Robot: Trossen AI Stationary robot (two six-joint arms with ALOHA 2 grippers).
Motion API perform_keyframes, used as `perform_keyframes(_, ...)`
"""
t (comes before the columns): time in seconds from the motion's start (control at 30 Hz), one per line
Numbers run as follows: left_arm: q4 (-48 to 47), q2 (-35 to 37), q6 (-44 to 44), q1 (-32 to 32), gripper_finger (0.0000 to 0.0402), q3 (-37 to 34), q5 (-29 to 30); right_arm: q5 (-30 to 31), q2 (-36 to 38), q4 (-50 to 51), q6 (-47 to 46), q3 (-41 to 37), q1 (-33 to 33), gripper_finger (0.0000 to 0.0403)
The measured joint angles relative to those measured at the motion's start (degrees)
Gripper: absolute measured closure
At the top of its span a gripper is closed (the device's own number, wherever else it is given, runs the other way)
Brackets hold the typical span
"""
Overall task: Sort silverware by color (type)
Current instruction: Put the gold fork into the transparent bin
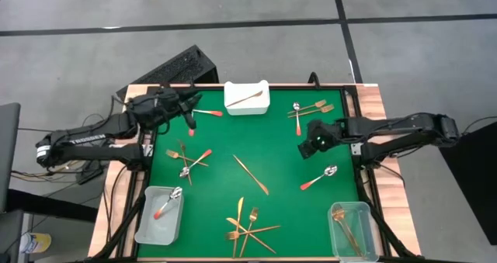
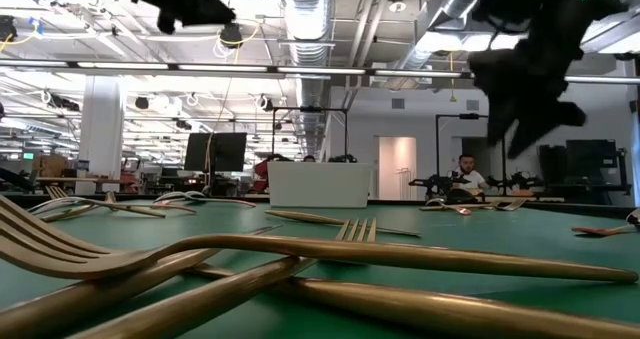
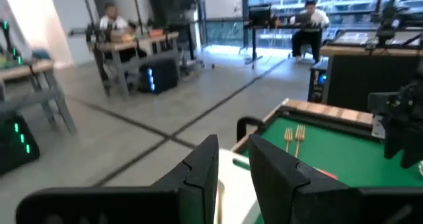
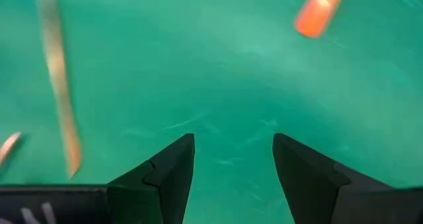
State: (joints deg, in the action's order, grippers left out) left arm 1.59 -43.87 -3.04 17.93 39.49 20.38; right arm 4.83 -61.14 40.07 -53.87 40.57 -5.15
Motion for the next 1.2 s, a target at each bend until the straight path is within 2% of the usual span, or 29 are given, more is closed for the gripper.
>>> perform_keyframes(0.1, -0.57, 3.94, -3.12, 0.99, 0.0331, 0.47, -3.25, -1.83, 2.48, -4.26, 8.68, 2.3, -0.1, 0.0186)
perform_keyframes(0.2, -6.73, 9.56, -3.48, 3.17, 0.0342, 0.5, -5.66, -2.05, 4.66, -10.58, 15.55, 3.68, -0.1, 0.021)
perform_keyframes(0.33, -11.39, 16.42, 0.1, 5.48, 0.0365, -2.72, -10.0, -2.16, 5.71, -22.59, 20.16, 3.85, -0.12, 0.0255)
perform_keyframes(0.47, -11.87, 20.55, 4.08, 5.64, 0.0385, -7.71, -11.75, -2.44, 5.34, -27.0, 22.65, 3.83, -0.37, 0.0293)
perform_keyframes(0.73, -17.44, 22.07, 15.42, 5.64, 0.0393, -10.8, -10.64, -3.2, 4.99, -28.28, 22.93, 3.83, -0.37, 0.0324)
perform_keyframes(1.2, -27.99, 22.07, 16.17, 5.64, 0.0393, -10.8, -10.55, -3.11, 4.56, -28.8, 25.17, 3.83, -0.58, 0.0326)
